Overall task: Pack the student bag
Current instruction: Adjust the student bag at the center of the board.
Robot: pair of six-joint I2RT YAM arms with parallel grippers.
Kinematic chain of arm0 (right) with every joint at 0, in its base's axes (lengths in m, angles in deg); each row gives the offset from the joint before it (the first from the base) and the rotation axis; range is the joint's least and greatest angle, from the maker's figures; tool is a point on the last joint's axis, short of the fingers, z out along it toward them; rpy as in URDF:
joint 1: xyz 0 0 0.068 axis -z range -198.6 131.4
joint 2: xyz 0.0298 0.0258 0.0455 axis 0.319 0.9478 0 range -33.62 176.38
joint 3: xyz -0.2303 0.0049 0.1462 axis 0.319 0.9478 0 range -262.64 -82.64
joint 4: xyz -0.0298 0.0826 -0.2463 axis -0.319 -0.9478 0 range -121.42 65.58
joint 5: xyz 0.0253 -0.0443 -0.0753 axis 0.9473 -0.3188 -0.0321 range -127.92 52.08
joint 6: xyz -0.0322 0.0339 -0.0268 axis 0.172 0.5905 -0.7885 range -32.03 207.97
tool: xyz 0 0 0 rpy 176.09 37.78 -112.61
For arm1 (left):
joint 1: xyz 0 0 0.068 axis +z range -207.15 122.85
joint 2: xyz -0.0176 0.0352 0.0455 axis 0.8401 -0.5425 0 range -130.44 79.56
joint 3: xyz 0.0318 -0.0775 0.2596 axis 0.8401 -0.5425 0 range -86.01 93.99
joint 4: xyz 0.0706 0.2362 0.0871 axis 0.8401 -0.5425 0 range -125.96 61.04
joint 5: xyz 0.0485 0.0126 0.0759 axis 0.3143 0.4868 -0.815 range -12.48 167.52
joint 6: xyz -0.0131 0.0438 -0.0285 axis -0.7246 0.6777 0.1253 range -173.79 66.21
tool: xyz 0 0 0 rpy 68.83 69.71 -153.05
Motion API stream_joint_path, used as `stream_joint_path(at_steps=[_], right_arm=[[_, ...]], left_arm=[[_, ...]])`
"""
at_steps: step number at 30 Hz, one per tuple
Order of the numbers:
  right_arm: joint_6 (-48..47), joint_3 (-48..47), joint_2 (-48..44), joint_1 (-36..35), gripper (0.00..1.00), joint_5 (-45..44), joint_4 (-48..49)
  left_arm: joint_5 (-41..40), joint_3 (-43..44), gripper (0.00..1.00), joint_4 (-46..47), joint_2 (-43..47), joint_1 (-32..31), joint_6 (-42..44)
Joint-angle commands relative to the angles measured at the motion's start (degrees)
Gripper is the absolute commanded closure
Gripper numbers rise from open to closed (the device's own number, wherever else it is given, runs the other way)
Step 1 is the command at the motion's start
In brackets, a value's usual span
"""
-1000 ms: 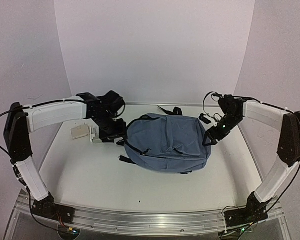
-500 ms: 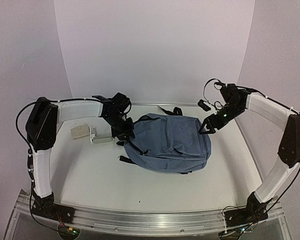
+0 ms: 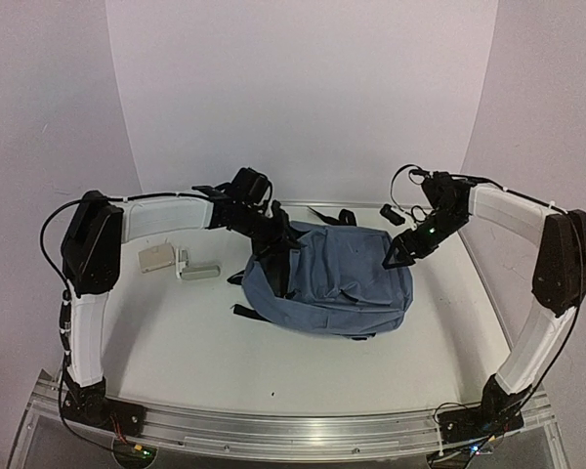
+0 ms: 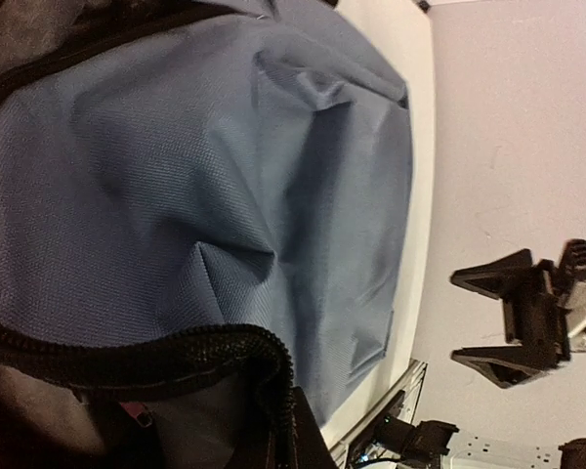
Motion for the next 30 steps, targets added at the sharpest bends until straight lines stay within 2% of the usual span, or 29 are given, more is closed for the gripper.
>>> stream_joint_path(at_steps=[1, 10, 13, 16, 19, 26, 30], right_arm=[[1.5, -3.9, 0.7, -0.8, 0.28, 2.0, 1.0], [5.0, -7.7, 1.9, -5.0, 0.28, 2.2, 3.5], [7.6, -10.4, 3.0, -7.6, 0.28, 2.2, 5.8], [10.4, -13.2, 5.0, -10.5, 0.3, 2.2, 8.3], [13.1, -16.0, 7.5, -13.1, 0.32, 2.8, 10.7], [17.9, -21.9, 14.1, -17.4, 0.37, 2.7, 15.3], [19.4, -24.2, 17.4, -18.4, 0.41, 2.9, 17.0]], left_arm=[[-2.3, 3.1, 0.98, -6.8, -5.3, 0.0, -2.8], [-20.1, 7.5, 0.84, -38.9, -4.6, -0.5, -5.1], [-23.1, 10.0, 0.71, -43.2, -4.5, -1.0, -3.7], [-23.4, 10.6, 0.51, -42.2, -1.9, -1.1, -1.6], [-23.2, 8.2, 0.41, -37.9, 3.8, -0.8, 0.5], [-23.1, -6.0, 0.4, -27.0, 18.0, 3.9, -1.1], [-20.6, -12.5, 0.5, -23.3, 19.9, 7.4, -0.3]])
